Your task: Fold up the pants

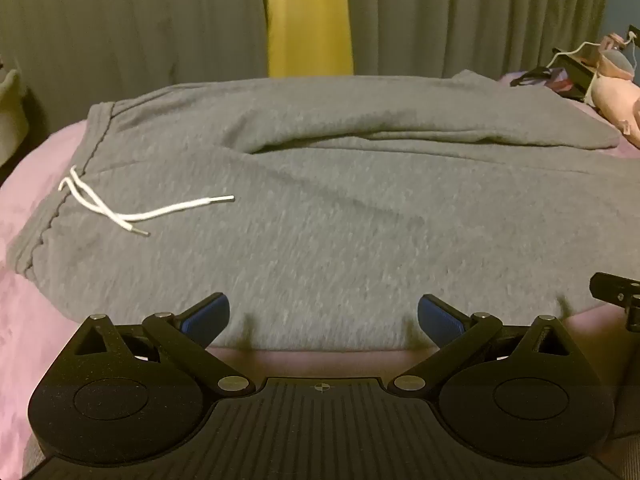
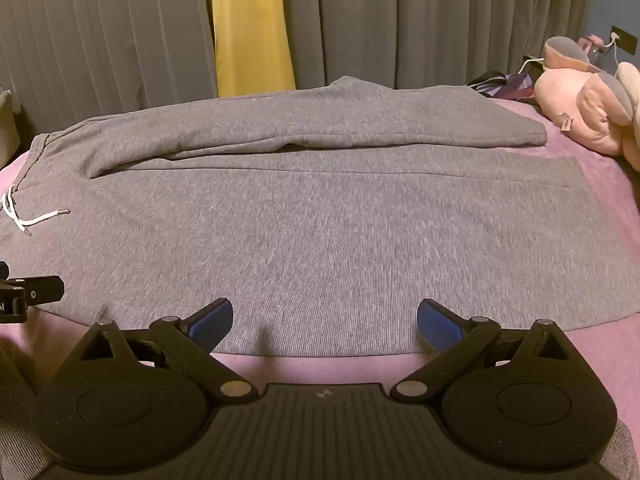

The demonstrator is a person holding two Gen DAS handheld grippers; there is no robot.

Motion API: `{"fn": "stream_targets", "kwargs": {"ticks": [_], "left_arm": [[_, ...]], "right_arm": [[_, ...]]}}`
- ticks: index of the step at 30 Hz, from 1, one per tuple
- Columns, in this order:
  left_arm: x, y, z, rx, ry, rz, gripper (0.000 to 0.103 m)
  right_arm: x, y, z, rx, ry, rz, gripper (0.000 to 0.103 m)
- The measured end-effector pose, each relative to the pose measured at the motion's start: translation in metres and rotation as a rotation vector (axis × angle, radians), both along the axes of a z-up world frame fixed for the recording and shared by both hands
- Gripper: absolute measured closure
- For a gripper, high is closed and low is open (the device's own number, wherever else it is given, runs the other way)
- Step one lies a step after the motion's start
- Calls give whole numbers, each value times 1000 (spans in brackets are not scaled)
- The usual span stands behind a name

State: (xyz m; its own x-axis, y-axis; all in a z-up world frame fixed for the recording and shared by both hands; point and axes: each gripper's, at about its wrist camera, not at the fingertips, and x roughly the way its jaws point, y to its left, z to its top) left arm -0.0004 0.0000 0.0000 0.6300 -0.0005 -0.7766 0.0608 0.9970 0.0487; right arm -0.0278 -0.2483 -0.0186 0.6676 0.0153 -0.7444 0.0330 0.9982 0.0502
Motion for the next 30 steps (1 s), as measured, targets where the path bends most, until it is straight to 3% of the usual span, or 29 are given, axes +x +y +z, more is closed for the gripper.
{"fn": "stream_targets", "kwargs": {"ticks": [30], "left_arm": [[-3, 2, -7, -3, 25, 8, 0]], "right_arm": [[0, 0, 1, 0, -2, 1, 4]]}}
